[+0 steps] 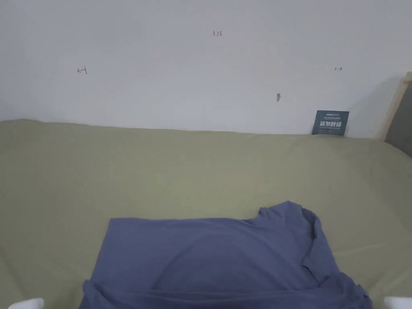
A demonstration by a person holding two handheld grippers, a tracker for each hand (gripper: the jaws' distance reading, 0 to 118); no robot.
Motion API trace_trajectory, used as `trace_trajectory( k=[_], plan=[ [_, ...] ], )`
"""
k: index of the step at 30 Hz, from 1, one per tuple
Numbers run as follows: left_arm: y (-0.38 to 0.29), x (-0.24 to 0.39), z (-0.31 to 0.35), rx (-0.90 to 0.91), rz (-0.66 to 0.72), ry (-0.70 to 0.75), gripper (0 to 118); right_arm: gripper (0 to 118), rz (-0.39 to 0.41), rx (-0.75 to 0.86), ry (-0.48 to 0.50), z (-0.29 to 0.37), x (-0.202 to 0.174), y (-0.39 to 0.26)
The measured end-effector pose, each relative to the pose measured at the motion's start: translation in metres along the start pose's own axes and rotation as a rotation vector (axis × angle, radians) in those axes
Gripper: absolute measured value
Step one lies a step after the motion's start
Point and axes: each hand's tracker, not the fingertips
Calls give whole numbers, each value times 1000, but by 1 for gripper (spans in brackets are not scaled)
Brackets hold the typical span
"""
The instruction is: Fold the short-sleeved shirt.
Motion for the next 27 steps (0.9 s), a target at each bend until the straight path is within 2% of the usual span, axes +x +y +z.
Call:
trace_trajectory(
  k=[1,2,3,4,5,6,8,10,12,13,14,15,16,17,18,22,25,27],
  plan=[
    [1,0,-3,-12,5,-2,7,15,-6,6,4,-1,0,-1],
    [3,0,-6,-36,16,-11,8,21,-19,23,9,-2,1,-1],
    [5,-1,-7,-39,29,-11,15,40,-40,38,15,-3,3,0],
    [9,-3,-6,-41,60,-7,45,83,-63,54,27,-1,5,2],
    [13,-6,-4,-42,100,-6,78,107,-69,60,14,1,8,2],
    [15,-7,0,-34,134,0,98,116,-65,56,14,5,8,4],
    [21,-13,13,8,184,-42,100,113,-64,100,49,19,8,8],
    [29,-7,29,80,178,-66,99,107,-48,150,11,34,3,17],
    [39,4,40,146,122,-24,98,102,-34,176,-40,42,-6,29],
    [44,10,45,171,73,-12,92,92,-39,184,-38,47,-9,35],
    [52,16,48,196,28,-4,81,77,-48,199,-37,49,-13,41],
    [57,22,49,202,-13,-2,63,53,-52,209,-35,50,-17,45],
    [62,30,49,206,-56,8,27,13,-56,214,-43,49,-22,50],
    [65,43,45,202,-96,23,5,10,-48,221,-49,47,-25,56],
    [69,52,43,198,-112,26,1,9,-53,241,-67,45,-28,58],
    [104,62,22,168,-100,-36,0,7,-42,255,-54,35,-34,75],
    [148,65,-12,155,-95,-13,0,7,-5,257,-45,27,-38,84],
    [181,64,-48,76,-90,-39,0,7,11,253,-53,21,-37,89]
  ],
)
